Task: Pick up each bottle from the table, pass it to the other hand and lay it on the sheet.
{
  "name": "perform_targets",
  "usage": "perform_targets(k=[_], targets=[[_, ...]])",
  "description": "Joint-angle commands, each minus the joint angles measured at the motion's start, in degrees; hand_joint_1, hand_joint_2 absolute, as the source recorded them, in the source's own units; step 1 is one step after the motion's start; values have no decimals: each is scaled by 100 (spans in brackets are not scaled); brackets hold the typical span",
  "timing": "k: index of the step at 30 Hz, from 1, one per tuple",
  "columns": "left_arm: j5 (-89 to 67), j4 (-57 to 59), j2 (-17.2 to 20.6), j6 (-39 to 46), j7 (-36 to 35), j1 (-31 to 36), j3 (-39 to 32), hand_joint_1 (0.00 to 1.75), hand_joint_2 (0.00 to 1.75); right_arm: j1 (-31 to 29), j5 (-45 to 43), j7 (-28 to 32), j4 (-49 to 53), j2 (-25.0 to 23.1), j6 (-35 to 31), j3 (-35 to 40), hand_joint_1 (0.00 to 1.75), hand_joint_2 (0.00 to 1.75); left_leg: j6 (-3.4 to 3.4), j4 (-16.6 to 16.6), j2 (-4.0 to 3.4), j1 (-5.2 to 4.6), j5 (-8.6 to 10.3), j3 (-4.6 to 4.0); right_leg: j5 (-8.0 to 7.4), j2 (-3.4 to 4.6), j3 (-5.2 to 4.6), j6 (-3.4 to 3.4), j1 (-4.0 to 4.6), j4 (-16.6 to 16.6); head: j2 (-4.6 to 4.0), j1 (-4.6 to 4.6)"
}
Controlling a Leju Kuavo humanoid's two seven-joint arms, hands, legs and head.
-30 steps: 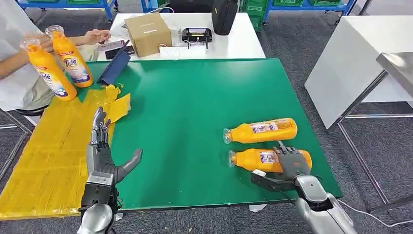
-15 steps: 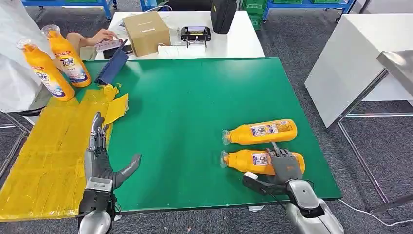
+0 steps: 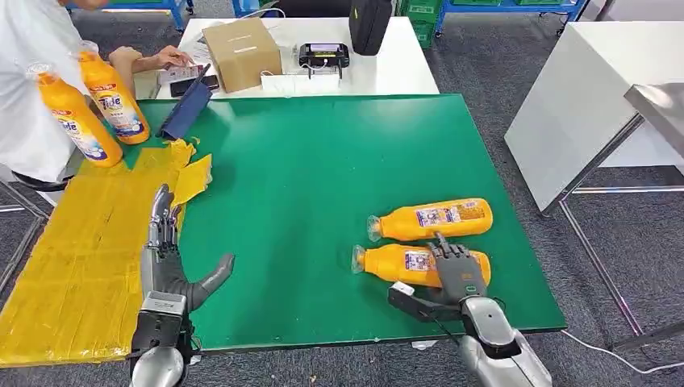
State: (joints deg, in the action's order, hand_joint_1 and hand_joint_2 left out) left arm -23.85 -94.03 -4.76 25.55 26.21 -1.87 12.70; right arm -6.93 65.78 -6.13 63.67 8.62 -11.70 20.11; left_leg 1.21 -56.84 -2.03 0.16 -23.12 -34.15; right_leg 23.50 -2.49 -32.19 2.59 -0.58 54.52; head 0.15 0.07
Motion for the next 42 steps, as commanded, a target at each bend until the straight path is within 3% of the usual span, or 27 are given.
perform_targets(k=[1,6,12,19,20,28,30,34,42], targets=[[-154,-83,-44,-114,-107,-189,33,0,175,577,-661,542,2251,-804,-1488,-510,175,175,-9,-4,3,-3,-2,-34,1,28,-4,-6,-4,19,0,0],[-218,227,-42,-293,-133,-74,374,0,175,511,-1064,1007,2757,-1025,-2185,-648,175,175,-9,-7,37,-9,31,-105,-51,0,-55,6,-7,33,0,-7],[-263,417,-25,-368,-192,21,599,0,175,374,-1317,1227,2623,-1132,-2296,-557,175,175,-8,-4,38,-7,29,-109,-48,3,-57,2,-7,27,0,0],[-186,499,-6,-552,-235,164,903,0,175,-24,-2168,1488,1942,-1392,-1744,-147,175,175,-13,-4,33,-7,28,-109,-51,15,-60,-1,-6,28,0,-2],[-21,461,19,-691,-206,222,988,0,175,-129,-2501,1579,1694,-1447,-1405,13,175,175,-10,0,32,-7,32,-113,-56,9,-63,2,-5,24,0,0],[-7,445,48,-676,-219,230,1027,0,175,-222,-2535,1645,1471,-1470,-1497,86,175,175,-13,-1,45,-5,24,-99,-43,12,-47,-2,-5,25,0,0],[218,420,104,-885,-129,316,1159,0,175,-364,-2840,1748,1191,-1447,-958,325,175,175,-9,-1,38,-6,31,-111,-51,3,-57,3,-5,23,0,0],[292,390,178,-992,-114,555,1449,0,175,-701,-3037,2074,208,-1618,-793,688,175,175,-14,0,31,-3,31,-107,-52,19,-53,-2,-3,23,0,0],[410,428,219,-1010,-183,702,1544,0,175,-800,-2722,2177,-373,-1895,-641,1778,175,175,-18,2,30,-3,32,-112,-50,15,-60,-3,-1,24,0,-2]])
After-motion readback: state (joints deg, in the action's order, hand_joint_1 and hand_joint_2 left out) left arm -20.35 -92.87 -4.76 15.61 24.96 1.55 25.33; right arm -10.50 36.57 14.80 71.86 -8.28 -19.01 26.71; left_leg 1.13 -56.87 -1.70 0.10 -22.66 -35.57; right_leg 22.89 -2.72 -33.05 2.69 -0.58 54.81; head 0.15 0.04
